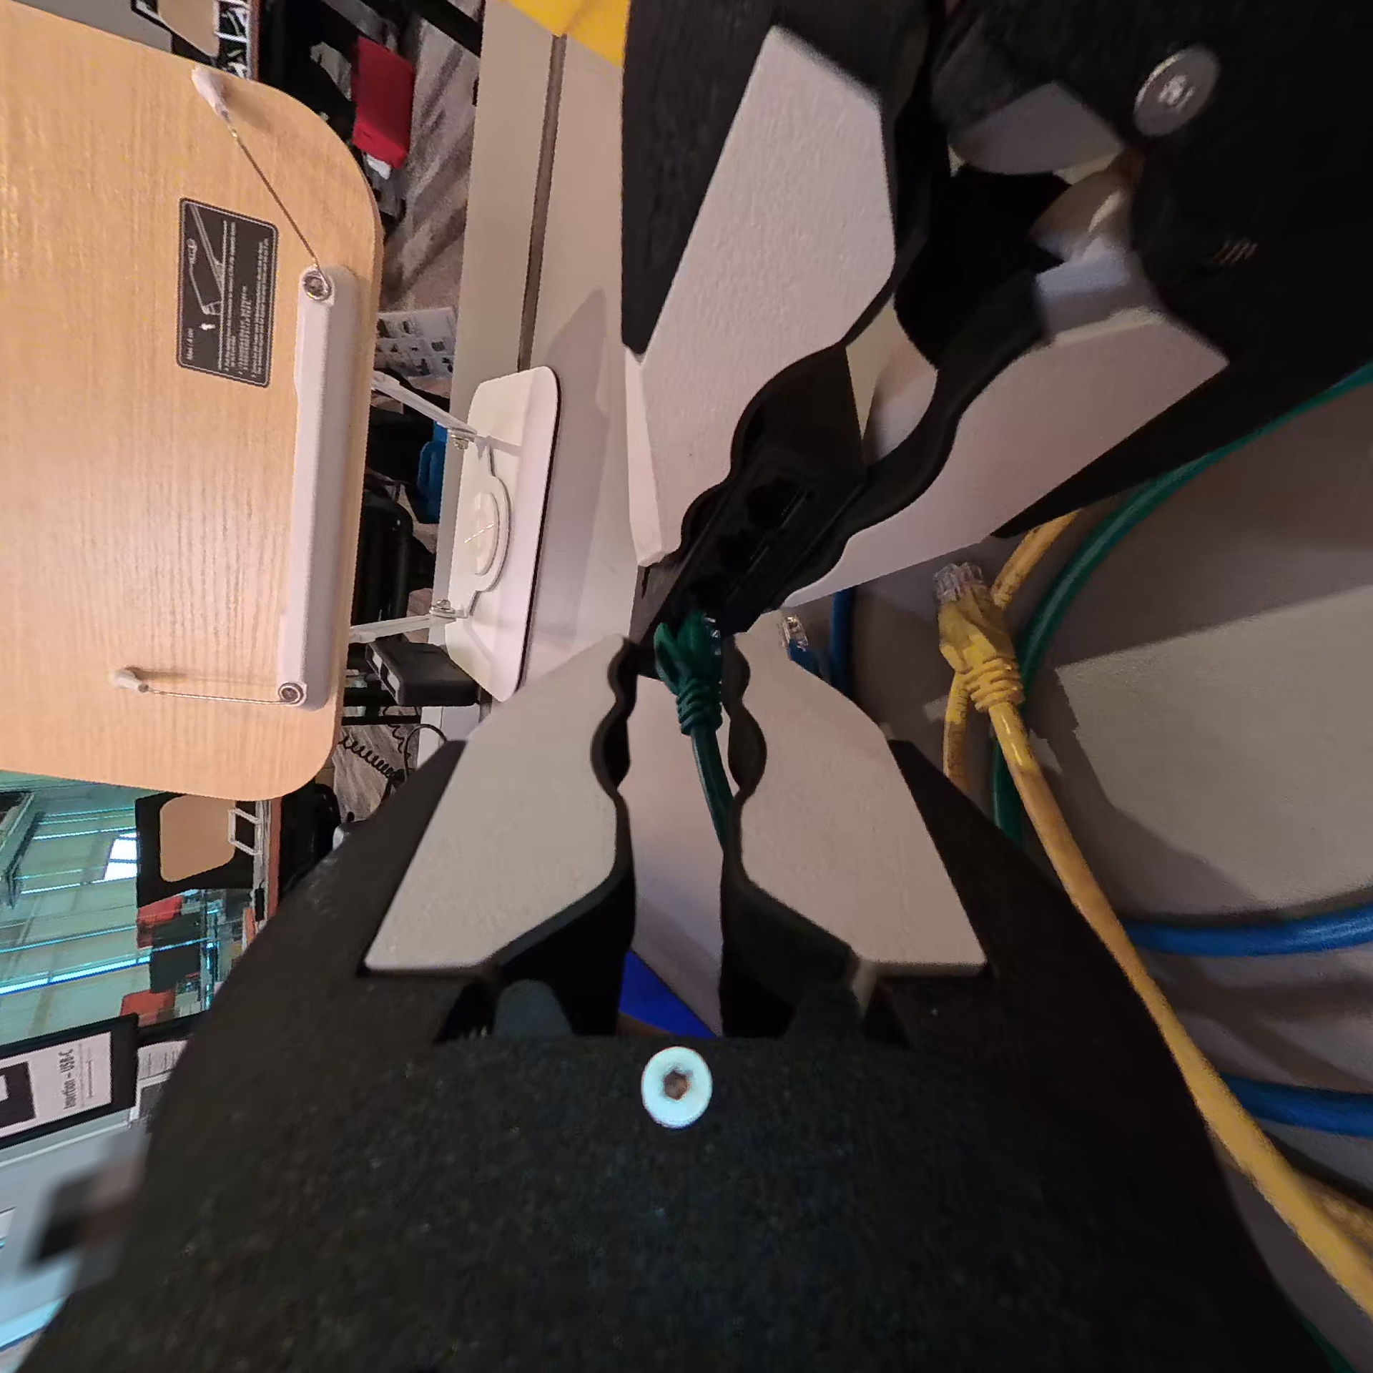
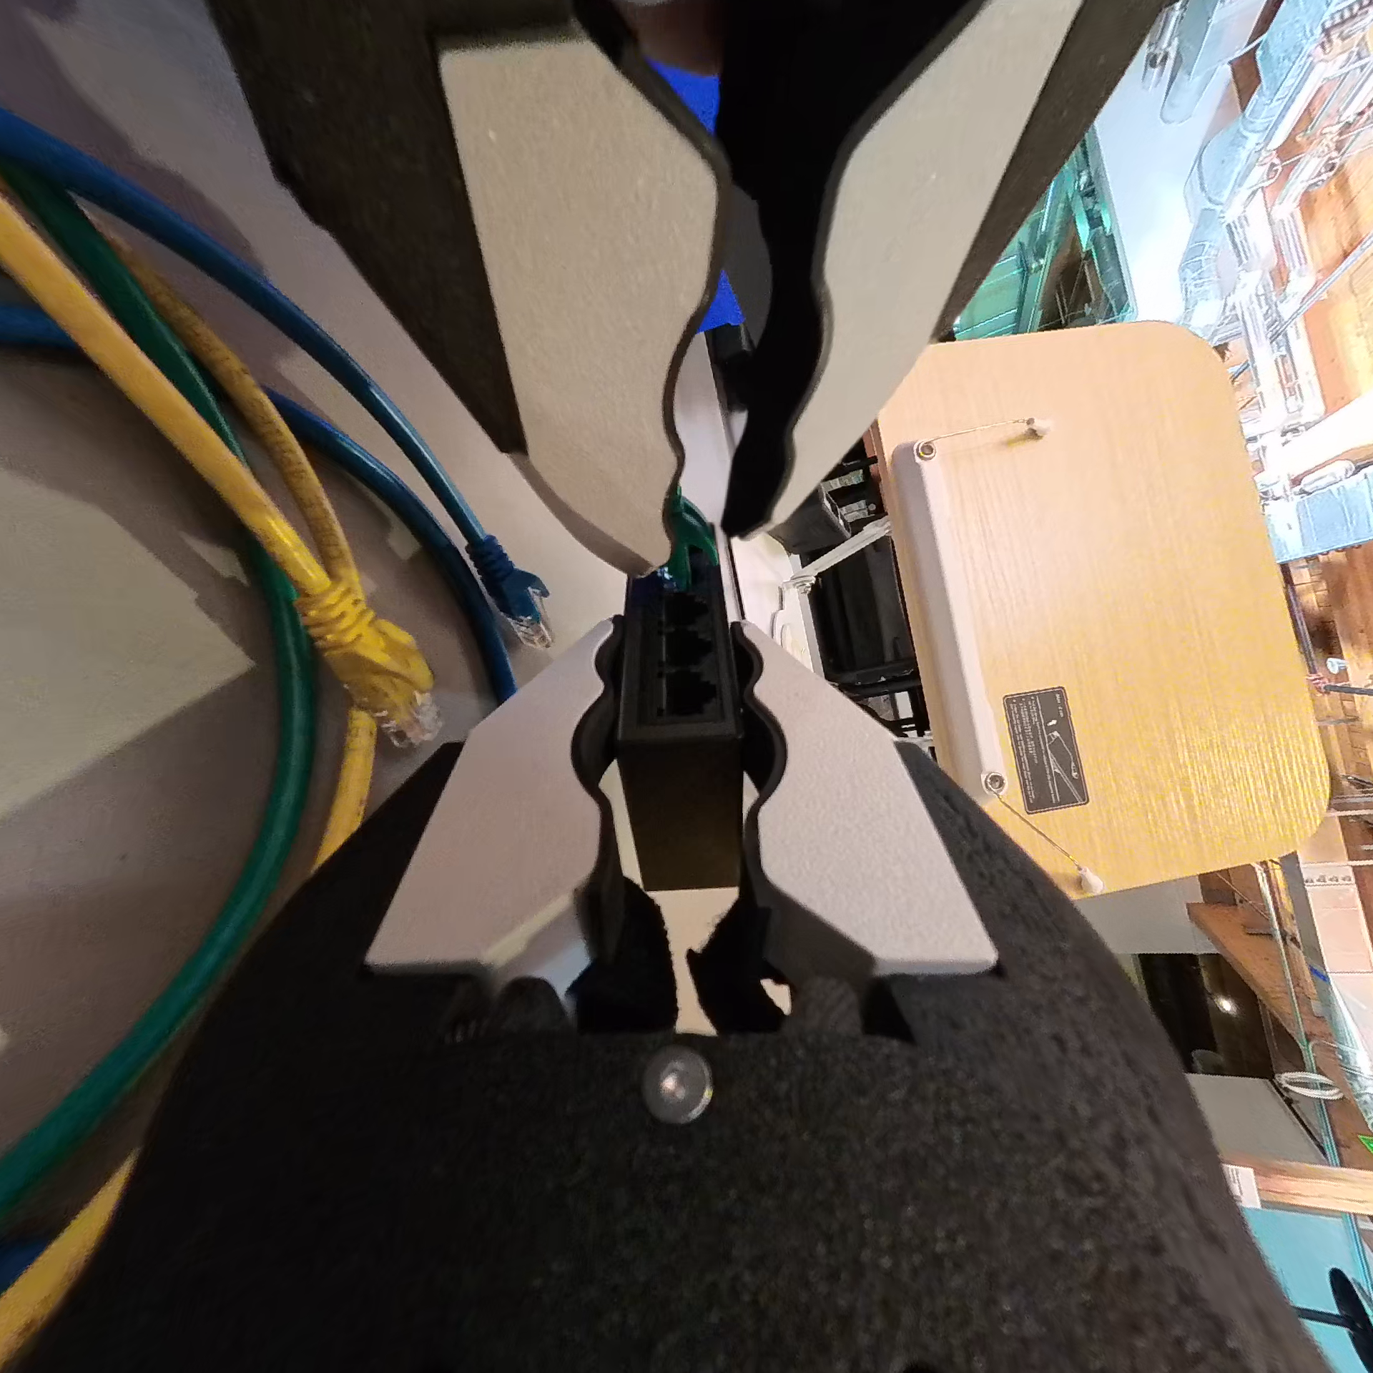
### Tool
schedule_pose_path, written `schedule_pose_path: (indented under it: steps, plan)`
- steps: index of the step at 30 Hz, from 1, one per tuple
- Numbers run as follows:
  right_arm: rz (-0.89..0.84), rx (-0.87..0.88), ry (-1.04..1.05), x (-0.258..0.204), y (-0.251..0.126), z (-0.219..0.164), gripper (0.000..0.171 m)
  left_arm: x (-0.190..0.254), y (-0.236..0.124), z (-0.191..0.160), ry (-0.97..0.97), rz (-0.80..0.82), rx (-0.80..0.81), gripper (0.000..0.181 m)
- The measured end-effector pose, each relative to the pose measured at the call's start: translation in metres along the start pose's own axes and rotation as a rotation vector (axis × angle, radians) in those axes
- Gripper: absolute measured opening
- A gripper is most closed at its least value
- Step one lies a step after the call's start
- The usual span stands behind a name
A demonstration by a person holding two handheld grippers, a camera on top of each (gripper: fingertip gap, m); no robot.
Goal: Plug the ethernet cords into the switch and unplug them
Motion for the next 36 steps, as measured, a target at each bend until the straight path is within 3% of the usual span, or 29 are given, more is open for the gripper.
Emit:
schedule_pose_path:
  steps: [23, 36]
  plan:
    - [0.059, 0.017, 0.018, -0.008, 0.004, -0.002, 0.028, 0.010, 0.005, -0.004, -0.021, -0.075, -0.041, 0.013]
    - [-0.011, -0.040, 0.033, 0.003, 0.002, 0.001, 0.029, 0.000, 0.001, 0.000, -0.099, 0.011, -0.030, 0.012]
Point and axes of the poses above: each gripper's, where its closed fingertips meet, y out along the fingers, z out of its top, x = y × z across the jaws, the point moved 2 cm from there along -y, back along the fingers, and after that the axes turned 7 degrees about z, right-handed, at the moved point
